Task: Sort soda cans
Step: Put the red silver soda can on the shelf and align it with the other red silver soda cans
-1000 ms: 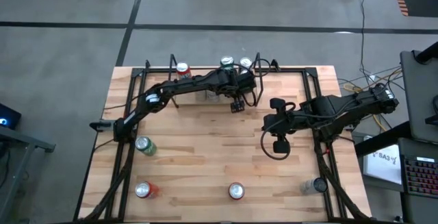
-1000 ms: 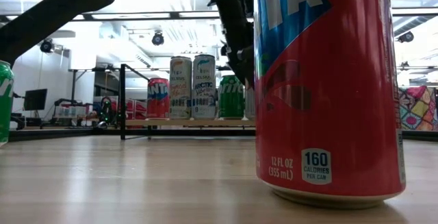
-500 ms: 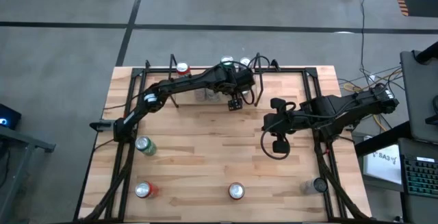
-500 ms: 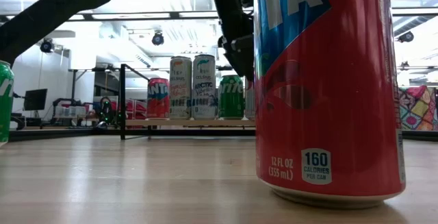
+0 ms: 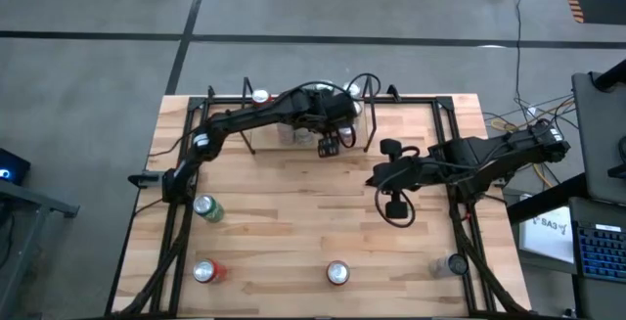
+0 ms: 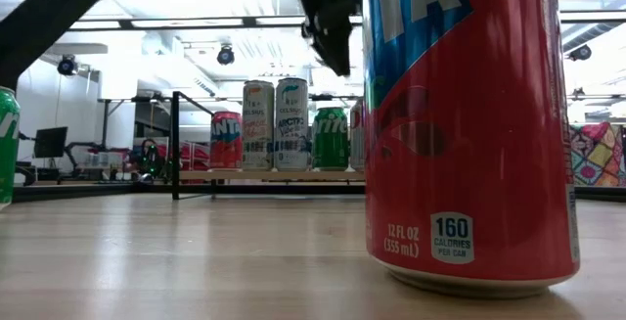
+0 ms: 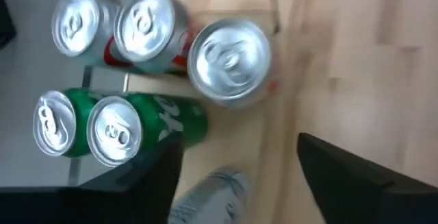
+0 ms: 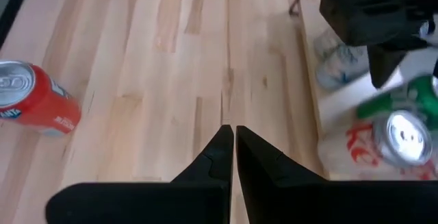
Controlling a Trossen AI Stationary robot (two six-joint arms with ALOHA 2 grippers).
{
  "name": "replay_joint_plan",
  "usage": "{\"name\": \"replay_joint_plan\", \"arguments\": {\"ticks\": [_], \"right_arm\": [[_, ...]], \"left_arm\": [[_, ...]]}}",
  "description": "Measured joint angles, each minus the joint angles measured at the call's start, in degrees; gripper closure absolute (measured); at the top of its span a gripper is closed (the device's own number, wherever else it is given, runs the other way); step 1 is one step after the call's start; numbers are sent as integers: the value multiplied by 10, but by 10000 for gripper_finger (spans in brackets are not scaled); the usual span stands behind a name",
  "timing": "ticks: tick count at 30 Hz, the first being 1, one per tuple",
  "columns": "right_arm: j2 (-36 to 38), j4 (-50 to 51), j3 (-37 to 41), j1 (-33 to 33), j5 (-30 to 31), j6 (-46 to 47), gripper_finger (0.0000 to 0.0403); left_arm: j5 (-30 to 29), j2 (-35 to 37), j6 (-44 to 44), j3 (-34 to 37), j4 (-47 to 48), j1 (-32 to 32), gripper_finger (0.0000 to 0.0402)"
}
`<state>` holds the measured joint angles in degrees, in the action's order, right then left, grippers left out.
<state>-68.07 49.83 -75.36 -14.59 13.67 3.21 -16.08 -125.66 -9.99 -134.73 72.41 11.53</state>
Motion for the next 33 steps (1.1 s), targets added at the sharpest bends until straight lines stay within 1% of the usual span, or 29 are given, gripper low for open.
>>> {"name": "replay_joint_plan", "arguments": {"ticks": [6, 11, 14, 16, 19, 22, 25, 27, 30, 33], "right_arm": [[5, -36, 11, 1, 0, -47, 394], [35, -68, 38, 15, -1, -75, 394], [70, -97, 73, 28, -1, -87, 394], [98, -124, 102, 37, -3, -92, 394], [140, -169, 149, 51, -6, -99, 394], [171, -209, 189, 68, -6, -100, 394], [186, -255, 220, 91, -6, -103, 394], [186, -285, 235, 107, -6, -103, 394], [179, -318, 250, 128, -6, -103, 394], [168, -342, 260, 147, -6, -106, 394]], "left_arm": [[79, 22, -15, 6, -14, -9, 235], [93, 35, -10, 21, -27, -19, 314], [97, 59, -8, 62, -45, -31, 353], [98, 91, -1, 116, -80, -37, 372], [97, 167, 15, 231, -171, -43, 393], [96, 240, 21, 356, -302, -51, 400], [92, 294, 21, 467, -443, -61, 400], [92, 316, 22, 527, -527, -64, 401], [86, 330, 24, 594, -628, -63, 401], [46, 330, 23, 650, -707, -63, 401]]}}
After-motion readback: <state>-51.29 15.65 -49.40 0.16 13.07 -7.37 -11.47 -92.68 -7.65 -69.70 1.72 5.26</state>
